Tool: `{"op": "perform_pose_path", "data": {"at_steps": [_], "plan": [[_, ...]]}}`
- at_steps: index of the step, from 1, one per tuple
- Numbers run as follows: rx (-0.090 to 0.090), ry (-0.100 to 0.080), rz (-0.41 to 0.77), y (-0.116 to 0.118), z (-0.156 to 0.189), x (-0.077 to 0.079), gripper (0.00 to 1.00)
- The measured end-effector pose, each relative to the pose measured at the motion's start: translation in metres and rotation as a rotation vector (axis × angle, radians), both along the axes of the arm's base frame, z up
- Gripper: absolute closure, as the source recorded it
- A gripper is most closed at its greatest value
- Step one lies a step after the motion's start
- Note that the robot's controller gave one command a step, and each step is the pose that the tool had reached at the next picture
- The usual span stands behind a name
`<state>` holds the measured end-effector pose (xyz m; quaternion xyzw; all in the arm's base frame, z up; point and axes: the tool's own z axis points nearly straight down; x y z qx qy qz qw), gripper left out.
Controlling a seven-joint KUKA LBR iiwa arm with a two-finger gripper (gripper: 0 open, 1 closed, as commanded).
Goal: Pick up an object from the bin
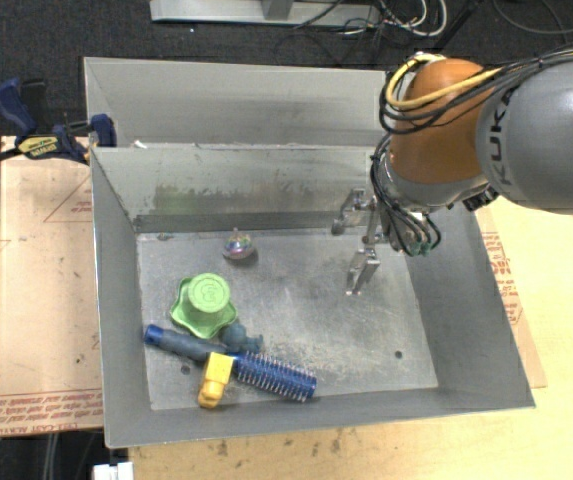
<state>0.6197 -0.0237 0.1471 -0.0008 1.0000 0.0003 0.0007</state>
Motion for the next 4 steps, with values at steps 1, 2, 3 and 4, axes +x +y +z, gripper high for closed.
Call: {"op": "perform_pose_path", "data": {"at_steps": [1,2,3,4], "plan": [[0.005,-0.004,0.040,0.091,-0.007,0.033,0.00],[0.001,-0.008,0.005,0.181,-0.072,0.024,0.00],[-0.003,0.003,0.041,0.107,-0.049,-0.017,0.00],[0.002,-0.004,-0.038,0.140,-0.044,0.008,0.00]]}}
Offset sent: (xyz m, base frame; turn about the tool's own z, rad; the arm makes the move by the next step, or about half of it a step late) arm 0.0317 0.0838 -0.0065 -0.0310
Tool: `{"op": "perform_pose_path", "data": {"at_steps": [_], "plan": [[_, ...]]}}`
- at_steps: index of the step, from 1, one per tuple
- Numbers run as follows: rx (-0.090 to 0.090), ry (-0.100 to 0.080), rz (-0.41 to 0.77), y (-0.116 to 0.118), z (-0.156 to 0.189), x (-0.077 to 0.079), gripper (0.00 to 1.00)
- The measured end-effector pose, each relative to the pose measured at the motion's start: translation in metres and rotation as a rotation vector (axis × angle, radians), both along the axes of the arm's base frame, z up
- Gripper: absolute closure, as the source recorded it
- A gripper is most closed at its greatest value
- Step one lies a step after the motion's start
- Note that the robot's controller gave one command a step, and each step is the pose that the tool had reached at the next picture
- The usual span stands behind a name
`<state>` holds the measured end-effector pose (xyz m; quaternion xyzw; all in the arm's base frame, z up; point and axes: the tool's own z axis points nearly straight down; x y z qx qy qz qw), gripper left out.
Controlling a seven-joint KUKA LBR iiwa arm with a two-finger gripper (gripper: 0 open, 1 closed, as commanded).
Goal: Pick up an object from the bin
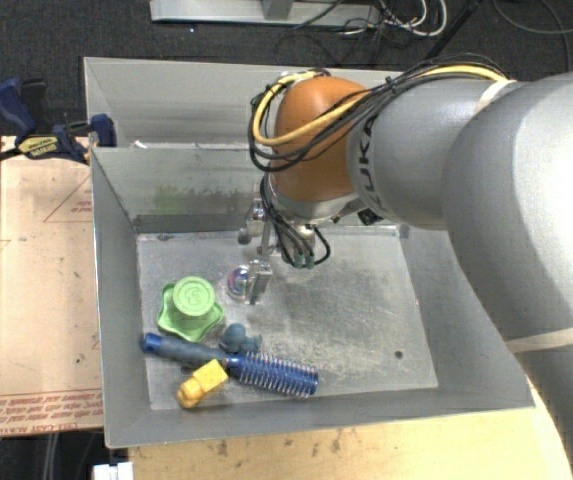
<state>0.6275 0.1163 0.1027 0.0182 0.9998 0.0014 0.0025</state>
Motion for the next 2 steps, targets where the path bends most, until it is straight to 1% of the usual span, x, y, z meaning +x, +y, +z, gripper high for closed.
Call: {"op": "perform_pose_path", "data": {"at_steps": [1,2], "plan": [[-0.003,0.005,0.228,-0.0108,-0.0192,-0.0111,0.00],[-0.002,0.003,0.227,-0.0105,-0.0180,-0.0104,1.00]]}}
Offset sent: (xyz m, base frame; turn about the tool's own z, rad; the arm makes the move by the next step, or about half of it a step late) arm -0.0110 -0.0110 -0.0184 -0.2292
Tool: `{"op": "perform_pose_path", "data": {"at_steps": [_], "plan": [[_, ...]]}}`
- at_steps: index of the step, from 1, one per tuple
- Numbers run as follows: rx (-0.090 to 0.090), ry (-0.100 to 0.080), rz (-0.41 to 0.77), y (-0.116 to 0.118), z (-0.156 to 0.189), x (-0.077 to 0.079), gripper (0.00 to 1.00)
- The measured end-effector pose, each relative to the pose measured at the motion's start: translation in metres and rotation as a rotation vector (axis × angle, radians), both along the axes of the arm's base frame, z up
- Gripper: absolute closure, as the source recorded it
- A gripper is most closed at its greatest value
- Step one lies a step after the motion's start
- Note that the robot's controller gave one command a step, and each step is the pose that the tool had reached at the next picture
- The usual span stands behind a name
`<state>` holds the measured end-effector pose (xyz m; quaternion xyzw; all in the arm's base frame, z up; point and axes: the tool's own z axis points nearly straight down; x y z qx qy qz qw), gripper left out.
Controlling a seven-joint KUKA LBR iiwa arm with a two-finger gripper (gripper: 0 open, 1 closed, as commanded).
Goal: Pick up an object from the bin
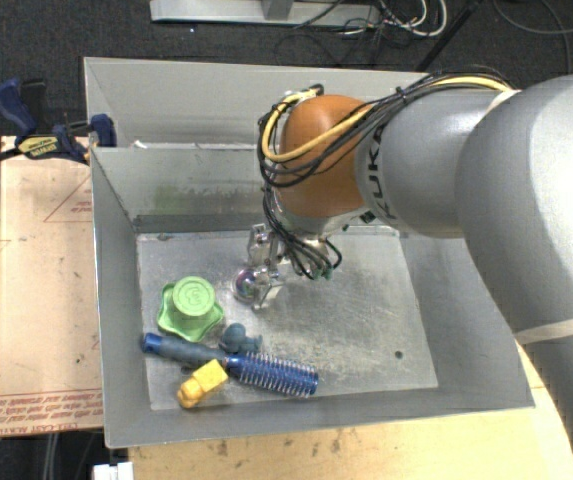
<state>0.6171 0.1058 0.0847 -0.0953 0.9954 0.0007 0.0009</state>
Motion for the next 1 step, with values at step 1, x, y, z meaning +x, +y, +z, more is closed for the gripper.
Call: {"op": "perform_pose_path", "data": {"at_steps": [1], "plan": [[0.002,-0.010,-0.033,-0.0039,0.1538,0.0018,1.00]]}}
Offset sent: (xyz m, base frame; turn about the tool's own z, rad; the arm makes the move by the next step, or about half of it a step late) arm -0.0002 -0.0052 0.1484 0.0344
